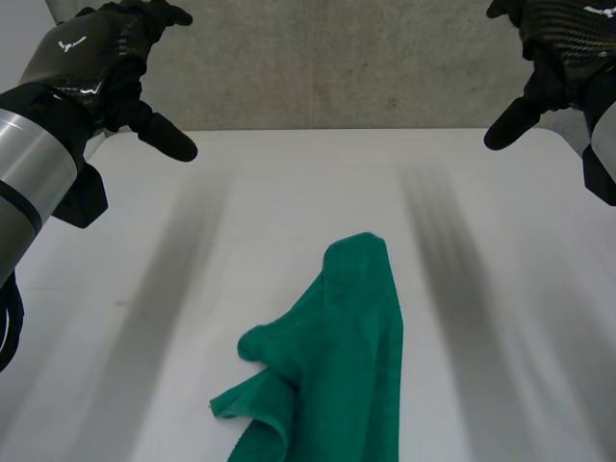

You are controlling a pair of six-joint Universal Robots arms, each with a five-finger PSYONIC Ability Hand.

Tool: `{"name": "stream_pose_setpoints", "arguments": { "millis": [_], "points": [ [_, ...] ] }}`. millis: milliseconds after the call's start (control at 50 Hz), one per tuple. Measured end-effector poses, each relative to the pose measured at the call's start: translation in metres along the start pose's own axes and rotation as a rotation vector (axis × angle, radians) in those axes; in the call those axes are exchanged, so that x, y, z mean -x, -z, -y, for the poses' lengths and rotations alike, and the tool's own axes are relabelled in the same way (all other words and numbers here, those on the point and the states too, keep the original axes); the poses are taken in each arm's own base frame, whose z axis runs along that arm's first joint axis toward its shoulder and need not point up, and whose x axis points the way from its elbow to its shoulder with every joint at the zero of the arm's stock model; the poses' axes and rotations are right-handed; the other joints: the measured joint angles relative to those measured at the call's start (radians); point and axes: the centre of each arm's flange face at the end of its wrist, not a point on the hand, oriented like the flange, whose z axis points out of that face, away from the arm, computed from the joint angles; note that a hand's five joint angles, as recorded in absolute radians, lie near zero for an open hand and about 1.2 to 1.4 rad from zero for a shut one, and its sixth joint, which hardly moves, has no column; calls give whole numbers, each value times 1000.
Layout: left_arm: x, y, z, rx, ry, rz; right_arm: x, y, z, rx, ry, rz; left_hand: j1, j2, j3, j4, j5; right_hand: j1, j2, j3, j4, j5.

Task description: Fold the towel.

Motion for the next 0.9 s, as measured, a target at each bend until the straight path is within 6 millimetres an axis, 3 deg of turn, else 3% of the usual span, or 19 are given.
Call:
{"name": "stream_pose_setpoints", "arguments": {
  "millis": [220, 260, 380, 500, 540, 620, 680, 700, 760, 820, 860, 900],
  "points": [
    [1, -8, -19, 62, -13, 2, 21, 1, -24, 77, 158, 171, 0, 0, 0, 0, 0, 0, 0, 0, 0, 0],
    [0, -10, -33, 117, -52, -4, 31, 4, -43, 145, 257, 252, 0, 0, 0, 0, 0, 0, 1, 0, 0, 0],
    [-13, -2, -54, 207, -93, -34, 46, 6, -68, 216, 352, 339, 0, 1, 0, 1, 0, 0, 1, 0, 0, 0],
    [-30, 18, -90, 338, -77, -36, 63, 0, -97, 279, 385, 412, 0, 2, 0, 1, 0, 0, 1, 0, 0, 0],
    [-31, 21, -97, 362, -72, -32, 66, -1, -101, 288, 382, 425, 0, 2, 0, 1, 0, 0, 1, 0, 0, 0],
    [-33, 36, -132, 484, -60, -13, 85, -10, -129, 329, 336, 513, 0, 2, 0, 1, 0, 0, 1, 0, 0, 0],
    [-33, 39, -141, 513, -61, -11, 90, -12, -137, 339, 319, 536, 0, 2, 0, 1, 0, 0, 1, 0, 0, 0],
    [-32, 45, -157, 570, -64, -10, 95, -15, -145, 350, 299, 557, 0, 2, 0, 1, 0, 0, 1, 0, 0, 0],
    [-33, 55, -181, 653, -74, -16, 107, -22, -170, 388, 243, 602, 0, 2, 0, 1, 0, 0, 1, 0, 0, 0],
    [-35, 60, -194, 700, -82, -25, 112, -27, -186, 413, 223, 613, 7, 8, 5, 8, 6, 5, 10, 13, 6, 6],
    [-36, 62, -200, 721, -87, -30, 115, -30, -194, 425, 217, 613, 57, 60, 53, 57, 50, 51, 68, 79, 60, 61],
    [-38, 65, -208, 744, -93, -39, 117, -34, -203, 433, 215, 609, 266, 245, 233, 247, 235, 196, 225, 239, 215, 199]
  ]
}}
